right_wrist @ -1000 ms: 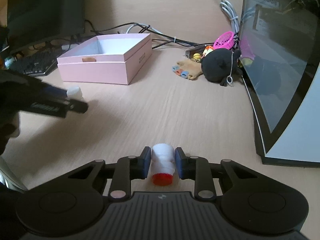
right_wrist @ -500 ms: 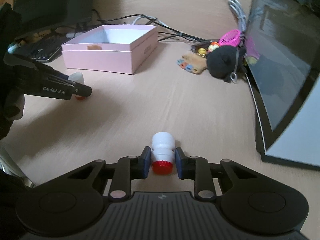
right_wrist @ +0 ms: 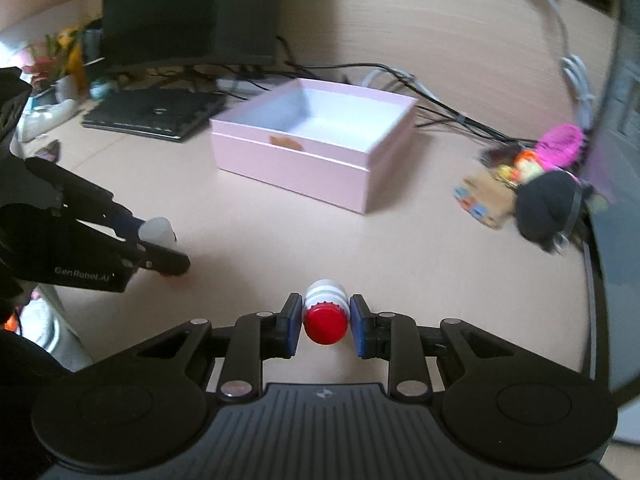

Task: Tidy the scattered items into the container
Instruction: 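Carry both bottles over the pink box and open both tools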

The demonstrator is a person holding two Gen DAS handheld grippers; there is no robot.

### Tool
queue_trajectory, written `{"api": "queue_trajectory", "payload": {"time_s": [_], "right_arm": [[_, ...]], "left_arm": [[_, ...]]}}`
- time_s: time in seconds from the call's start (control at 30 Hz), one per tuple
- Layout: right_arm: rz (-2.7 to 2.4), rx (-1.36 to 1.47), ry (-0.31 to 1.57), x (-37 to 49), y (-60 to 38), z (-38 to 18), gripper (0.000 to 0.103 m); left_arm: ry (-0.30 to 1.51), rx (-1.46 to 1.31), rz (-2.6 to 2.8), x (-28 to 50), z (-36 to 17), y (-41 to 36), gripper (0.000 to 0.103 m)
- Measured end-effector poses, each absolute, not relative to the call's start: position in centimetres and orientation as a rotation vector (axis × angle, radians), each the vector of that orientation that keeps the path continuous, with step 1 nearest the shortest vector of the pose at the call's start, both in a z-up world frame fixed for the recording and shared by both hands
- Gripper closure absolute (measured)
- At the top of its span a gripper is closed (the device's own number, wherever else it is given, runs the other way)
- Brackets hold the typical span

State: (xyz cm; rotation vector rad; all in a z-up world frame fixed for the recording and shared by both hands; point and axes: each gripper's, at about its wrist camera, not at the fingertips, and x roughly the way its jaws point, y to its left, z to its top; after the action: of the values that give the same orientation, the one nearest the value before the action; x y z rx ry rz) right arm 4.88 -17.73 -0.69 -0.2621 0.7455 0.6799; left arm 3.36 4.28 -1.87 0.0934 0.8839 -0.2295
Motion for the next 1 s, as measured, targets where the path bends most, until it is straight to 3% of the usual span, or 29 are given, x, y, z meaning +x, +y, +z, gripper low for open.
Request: {"api": "queue_trajectory", "payload": {"time_s": [0.3,0.63,0.67,0.77,0.83,0.9,1.0], "right_arm": [[0.708,-0.247,0.627,8.0,-14.6,2.3,0.078],[0.621,-0.195,0.429,17.5,-9.3,5.6,0.077],[0.61,-0.192,0.437,18.6,-8.9,5.5,0.075],[0.582,-0.185,0.456,19.9,-8.8,4.8,0.061],[0.546,-0.201,0.452,19.9,-9.9,4.0,0.046],[0.478,-0.227,0.447,19.3,-11.2,3.0,0.043],[0.334,-0.255,0.451,18.2,-13.6,1.3,0.034]], "left_arm": [[0.804,0.011,-0.221,6.3,1.6,6.9,0.074],[0.628,-0.023,-0.19,17.4,6.7,9.9,0.073],[0.617,-0.037,-0.196,18.6,7.1,10.3,0.07],[0.603,-0.071,-0.162,21.8,7.5,11.5,0.048],[0.598,-0.079,-0.132,22.7,7.2,12.1,0.041],[0.613,-0.079,-0.109,22.9,6.4,12.3,0.017],[0.628,-0.037,-0.115,21.4,5.1,11.1,0.007]]}}
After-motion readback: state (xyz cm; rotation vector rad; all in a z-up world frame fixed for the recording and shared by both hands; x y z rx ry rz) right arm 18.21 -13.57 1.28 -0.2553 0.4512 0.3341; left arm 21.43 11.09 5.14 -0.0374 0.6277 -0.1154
